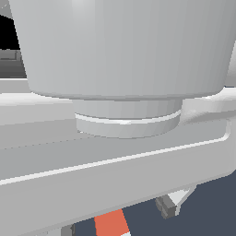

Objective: Insert the peg into the horizontal hole in a box.

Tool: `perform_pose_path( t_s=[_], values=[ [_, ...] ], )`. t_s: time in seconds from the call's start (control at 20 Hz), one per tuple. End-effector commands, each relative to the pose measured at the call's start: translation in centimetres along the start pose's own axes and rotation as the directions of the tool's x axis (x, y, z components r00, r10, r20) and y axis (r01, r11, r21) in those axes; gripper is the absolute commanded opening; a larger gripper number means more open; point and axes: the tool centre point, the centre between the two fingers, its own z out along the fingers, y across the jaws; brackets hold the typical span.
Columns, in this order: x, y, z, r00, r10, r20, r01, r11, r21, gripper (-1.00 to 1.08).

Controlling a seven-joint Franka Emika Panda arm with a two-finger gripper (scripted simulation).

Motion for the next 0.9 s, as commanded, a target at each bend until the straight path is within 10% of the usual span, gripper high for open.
perform_pose_path(
  t_s=[0.0,0.85],
  values=[
    [-1.5,-0.1,0.6,1.000,-0.018,0.000,0.018,1.000,0.001,1.00],
    [-3.8,-0.3,2.4,0.999,-0.042,0.001,0.042,0.999,0.004,1.00]
  ],
)
